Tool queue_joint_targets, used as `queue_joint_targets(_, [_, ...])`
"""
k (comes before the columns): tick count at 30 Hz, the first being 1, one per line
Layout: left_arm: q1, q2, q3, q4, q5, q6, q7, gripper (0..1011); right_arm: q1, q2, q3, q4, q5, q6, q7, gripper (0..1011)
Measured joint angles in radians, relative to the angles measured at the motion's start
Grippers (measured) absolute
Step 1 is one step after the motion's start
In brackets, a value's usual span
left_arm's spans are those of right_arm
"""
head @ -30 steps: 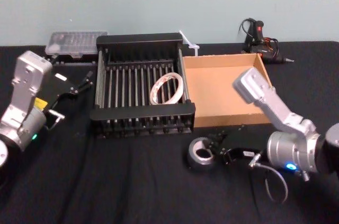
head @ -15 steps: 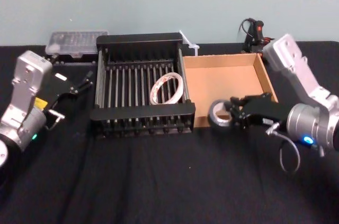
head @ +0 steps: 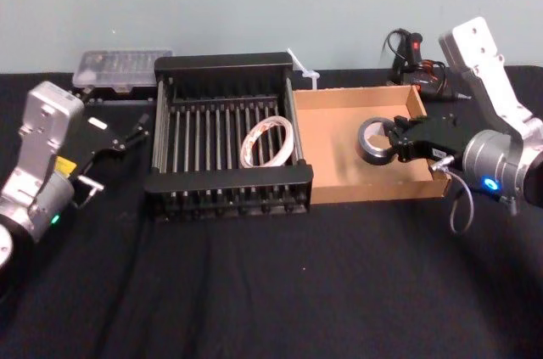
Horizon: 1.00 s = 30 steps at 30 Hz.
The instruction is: Pick up the white tape and place it into the black box , Pick up the silver tape and place it into the brown box.
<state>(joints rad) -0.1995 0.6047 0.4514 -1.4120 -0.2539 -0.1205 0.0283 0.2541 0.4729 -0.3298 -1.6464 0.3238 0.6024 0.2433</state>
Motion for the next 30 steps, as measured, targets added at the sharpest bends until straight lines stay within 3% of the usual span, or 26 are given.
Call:
queue_joint_targets(20, [0.000,0.000,0.000,0.000,0.000,0.000,0.000,1001,0.091,-0.105,0.021,0.153,-0.054,0.000,-0.030,148])
queue_joint_targets(30, [0.000,0.000,0.000,0.000,0.000,0.000,0.000,1001,0.093,-0.109,0.025,0.158,-0.053,0.003,-0.030,148])
